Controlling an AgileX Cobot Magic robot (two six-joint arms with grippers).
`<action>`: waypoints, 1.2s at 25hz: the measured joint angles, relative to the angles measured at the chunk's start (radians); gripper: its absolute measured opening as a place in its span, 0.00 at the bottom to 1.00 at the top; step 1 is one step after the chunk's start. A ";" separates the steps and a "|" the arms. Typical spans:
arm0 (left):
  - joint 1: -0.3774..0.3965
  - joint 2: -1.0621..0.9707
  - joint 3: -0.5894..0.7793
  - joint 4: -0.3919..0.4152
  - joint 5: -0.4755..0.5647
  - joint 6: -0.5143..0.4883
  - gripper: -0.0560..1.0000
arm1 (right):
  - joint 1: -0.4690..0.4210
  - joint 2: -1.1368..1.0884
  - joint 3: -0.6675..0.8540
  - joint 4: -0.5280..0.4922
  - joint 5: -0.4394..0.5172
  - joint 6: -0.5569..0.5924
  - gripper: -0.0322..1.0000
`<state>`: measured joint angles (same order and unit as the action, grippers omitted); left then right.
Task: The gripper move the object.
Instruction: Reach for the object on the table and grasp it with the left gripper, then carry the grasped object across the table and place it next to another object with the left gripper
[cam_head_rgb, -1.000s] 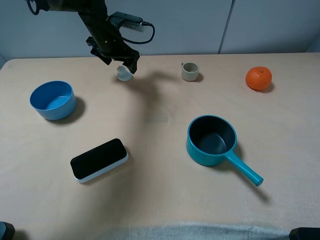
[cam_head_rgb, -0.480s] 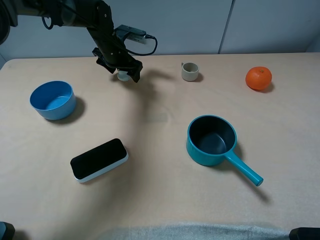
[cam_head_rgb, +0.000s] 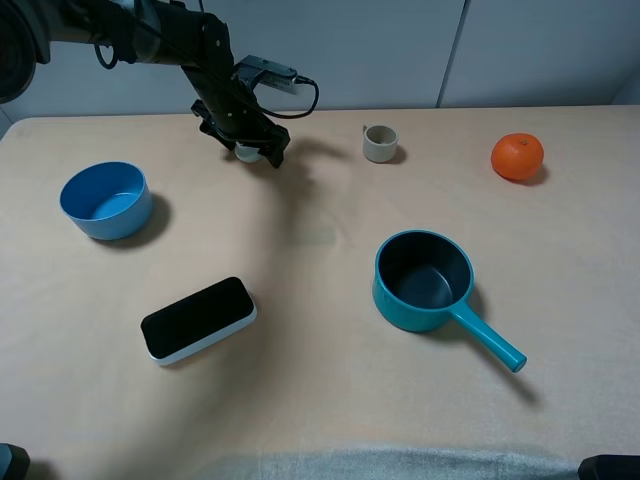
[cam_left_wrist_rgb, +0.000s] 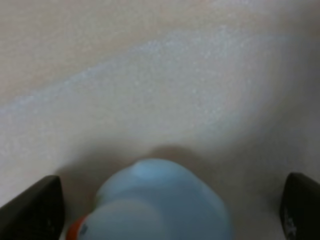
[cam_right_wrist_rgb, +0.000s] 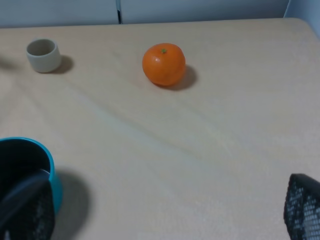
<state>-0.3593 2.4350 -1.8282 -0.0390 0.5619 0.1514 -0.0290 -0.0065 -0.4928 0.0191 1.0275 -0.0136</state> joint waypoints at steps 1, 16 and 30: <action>0.000 0.000 -0.001 0.000 -0.001 0.000 0.84 | 0.000 0.000 0.000 0.000 0.000 0.000 0.70; 0.000 0.001 -0.003 0.000 0.000 0.000 0.58 | 0.000 0.000 0.000 0.000 0.000 0.000 0.70; 0.000 0.002 -0.003 0.000 0.001 -0.001 0.53 | 0.000 0.000 0.000 0.000 0.000 0.000 0.70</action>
<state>-0.3593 2.4370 -1.8312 -0.0390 0.5627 0.1506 -0.0290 -0.0065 -0.4928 0.0191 1.0275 -0.0136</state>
